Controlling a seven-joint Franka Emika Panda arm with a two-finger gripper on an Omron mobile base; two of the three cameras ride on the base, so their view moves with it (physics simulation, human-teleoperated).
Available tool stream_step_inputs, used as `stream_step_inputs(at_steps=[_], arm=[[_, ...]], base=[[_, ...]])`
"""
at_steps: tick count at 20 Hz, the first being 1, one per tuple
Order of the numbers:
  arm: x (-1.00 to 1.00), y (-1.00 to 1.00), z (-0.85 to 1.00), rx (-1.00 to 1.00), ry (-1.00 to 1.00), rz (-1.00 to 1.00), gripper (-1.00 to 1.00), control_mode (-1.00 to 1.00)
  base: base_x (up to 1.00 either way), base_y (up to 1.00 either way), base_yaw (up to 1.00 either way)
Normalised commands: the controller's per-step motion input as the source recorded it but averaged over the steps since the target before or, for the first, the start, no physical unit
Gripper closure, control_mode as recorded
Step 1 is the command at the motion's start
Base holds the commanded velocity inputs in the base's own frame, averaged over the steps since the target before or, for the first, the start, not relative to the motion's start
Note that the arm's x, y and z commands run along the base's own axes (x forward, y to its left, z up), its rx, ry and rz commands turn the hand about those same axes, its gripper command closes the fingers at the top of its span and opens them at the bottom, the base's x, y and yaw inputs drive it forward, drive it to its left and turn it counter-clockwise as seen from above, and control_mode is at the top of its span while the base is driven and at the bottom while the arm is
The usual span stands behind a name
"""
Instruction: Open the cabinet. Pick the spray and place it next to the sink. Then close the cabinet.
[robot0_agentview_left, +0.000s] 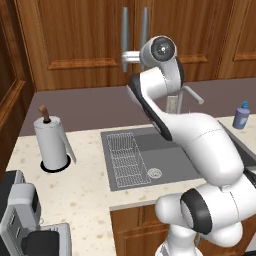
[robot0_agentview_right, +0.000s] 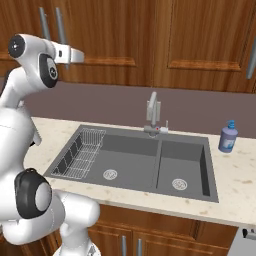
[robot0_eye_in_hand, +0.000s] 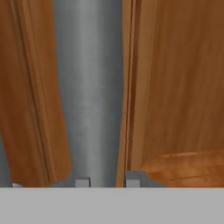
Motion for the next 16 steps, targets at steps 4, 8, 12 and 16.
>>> stream_step_inputs(at_steps=[4,8,12,16], arm=[[-0.82,-0.45,0.0,0.0,-0.05,0.0,1.0,-1.0],[-1.0,-0.68,0.0,0.0,-0.04,-0.03,1.0,-1.0],[-1.0,-0.89,0.0,0.0,0.0,-0.08,1.0,-1.0],[-1.0,-1.0,0.01,0.0,0.02,-0.09,1.0,-1.0]], base=[[0.0,0.0,0.0],[0.0,0.0,0.0],[0.0,0.0,0.0],[0.0,0.0,0.0]])
